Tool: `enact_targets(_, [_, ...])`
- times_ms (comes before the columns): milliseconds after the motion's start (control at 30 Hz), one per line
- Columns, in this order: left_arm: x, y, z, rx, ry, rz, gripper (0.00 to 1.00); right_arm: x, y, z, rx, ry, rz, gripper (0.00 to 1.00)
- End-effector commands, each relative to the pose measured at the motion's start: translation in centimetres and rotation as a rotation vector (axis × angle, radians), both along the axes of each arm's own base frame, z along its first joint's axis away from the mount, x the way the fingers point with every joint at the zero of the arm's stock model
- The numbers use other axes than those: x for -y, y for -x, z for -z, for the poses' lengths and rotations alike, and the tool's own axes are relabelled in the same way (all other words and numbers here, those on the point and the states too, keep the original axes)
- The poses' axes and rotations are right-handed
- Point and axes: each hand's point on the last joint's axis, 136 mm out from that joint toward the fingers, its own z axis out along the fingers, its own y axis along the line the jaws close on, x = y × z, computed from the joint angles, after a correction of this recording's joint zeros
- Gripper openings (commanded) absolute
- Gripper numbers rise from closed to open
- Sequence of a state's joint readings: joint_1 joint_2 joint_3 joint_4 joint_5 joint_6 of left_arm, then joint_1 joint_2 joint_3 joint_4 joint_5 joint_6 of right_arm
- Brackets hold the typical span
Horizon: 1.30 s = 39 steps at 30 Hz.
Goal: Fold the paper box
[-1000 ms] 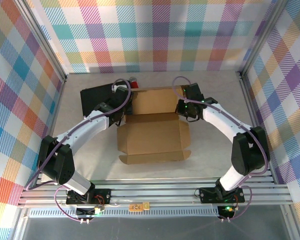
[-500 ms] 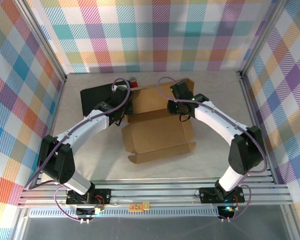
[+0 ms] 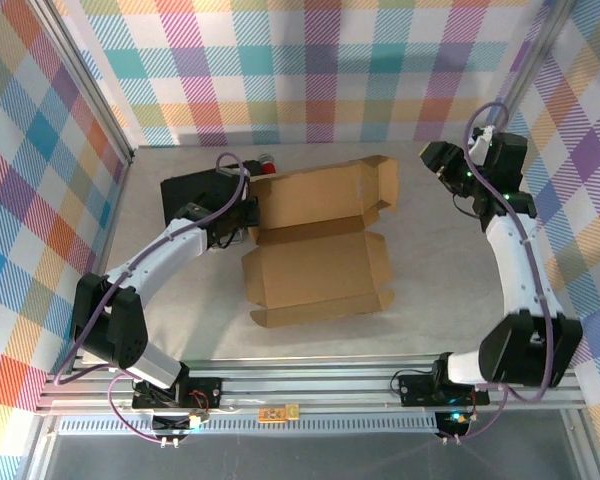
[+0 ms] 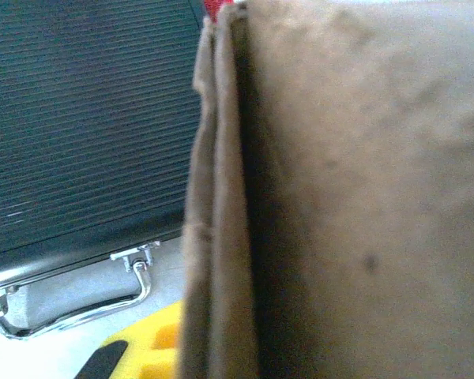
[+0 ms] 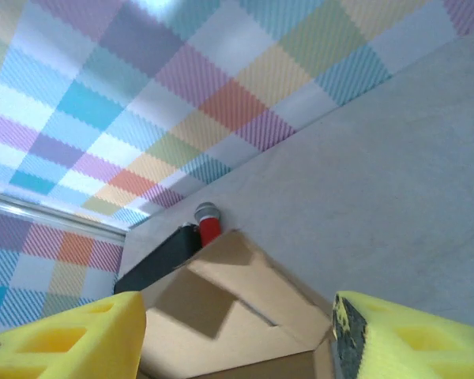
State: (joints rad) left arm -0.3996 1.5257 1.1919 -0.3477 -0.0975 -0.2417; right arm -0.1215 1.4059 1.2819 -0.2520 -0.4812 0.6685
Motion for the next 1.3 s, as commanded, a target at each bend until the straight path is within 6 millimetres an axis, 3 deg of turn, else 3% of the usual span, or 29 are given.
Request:
enact_targets(0, [0.9,-0.5,-2.8,0.063,0.102,0.080,0.00,-0.3,-2.3,4.7,-0.105,-0.233,-0.111,0.50])
enact_targets(67, [0.9,-0.5,-2.8,0.046,0.155,0.104,0.00,-0.9,-3.4,6.0,-0.098,-0.291,-0.224,0.41])
enact_targets(167, [1.2,-1.3,-3.3,0.039,0.275,0.150,0.00,-2.5,-4.2,6.4,-0.093,-0.382,-0.385,0.36])
enact_targets(300, [1.5,-1.7,-3.1,-0.016,0.396,0.206,0.00,-4.0,-4.3,4.4,-0.034,-0.453,-0.523,0.40])
enact_targets(433, [2.0,-2.3,-2.8,-0.064,0.516,0.233,0.00,-7.4,-3.2,1.2,0.006,-0.445,-0.658,0.44])
enact_targets(633, [2.3,-3.0,-2.5,-0.092,0.570,0.230,0.00,-9.3,-2.5,-3.2,0.078,-0.415,-0.718,0.51])
enact_targets(933, [2.2,-3.1,-2.1,-0.134,0.548,0.213,0.00,-12.6,-0.3,-4.9,0.116,-0.367,-0.811,0.52])
enact_targets(1267, [1.1,-2.5,-1.6,-0.200,0.474,0.165,0.00,-13.7,1.6,-7.3,0.181,-0.310,-0.817,0.53])
